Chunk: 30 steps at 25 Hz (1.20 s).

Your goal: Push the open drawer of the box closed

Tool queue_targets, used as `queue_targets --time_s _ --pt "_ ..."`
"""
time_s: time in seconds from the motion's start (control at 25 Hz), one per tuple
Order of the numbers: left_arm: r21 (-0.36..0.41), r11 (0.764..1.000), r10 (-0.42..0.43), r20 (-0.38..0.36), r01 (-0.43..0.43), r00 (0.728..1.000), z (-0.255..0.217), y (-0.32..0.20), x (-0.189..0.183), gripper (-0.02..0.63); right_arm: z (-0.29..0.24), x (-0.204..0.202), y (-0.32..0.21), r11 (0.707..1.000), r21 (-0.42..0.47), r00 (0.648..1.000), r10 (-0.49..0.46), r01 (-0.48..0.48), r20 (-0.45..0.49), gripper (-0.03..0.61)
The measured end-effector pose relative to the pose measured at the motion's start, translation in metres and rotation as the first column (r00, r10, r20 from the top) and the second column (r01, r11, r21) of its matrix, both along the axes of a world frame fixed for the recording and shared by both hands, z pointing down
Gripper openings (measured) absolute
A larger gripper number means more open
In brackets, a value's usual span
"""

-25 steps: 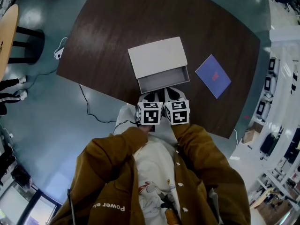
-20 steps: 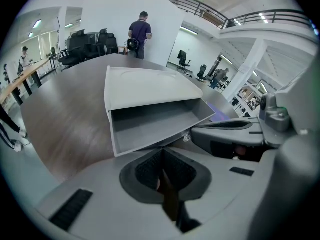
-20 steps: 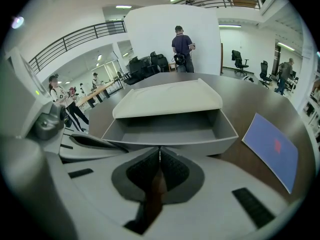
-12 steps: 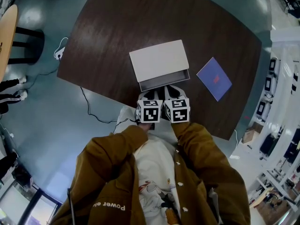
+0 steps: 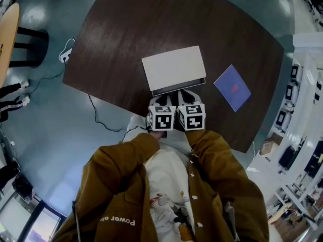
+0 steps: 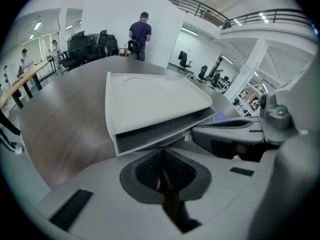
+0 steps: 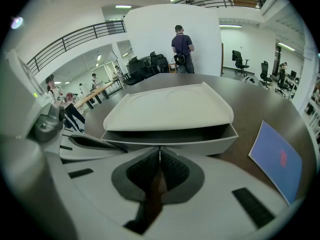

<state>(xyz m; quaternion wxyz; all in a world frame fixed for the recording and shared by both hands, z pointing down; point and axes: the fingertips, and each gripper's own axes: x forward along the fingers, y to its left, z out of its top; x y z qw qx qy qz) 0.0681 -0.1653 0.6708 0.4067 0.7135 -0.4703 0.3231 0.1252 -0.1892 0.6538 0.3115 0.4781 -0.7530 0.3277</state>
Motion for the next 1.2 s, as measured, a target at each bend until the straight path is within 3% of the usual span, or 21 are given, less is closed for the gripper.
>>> queue_targets --time_s 1.2 --pt "0.002 1.0 -0.009 0.003 0.009 1.0 0.003 -0.025 -0.01 0.006 0.002 -0.008 -0.026 1.0 0.003 1.0 0.016 -0.016 -0.006 0.012"
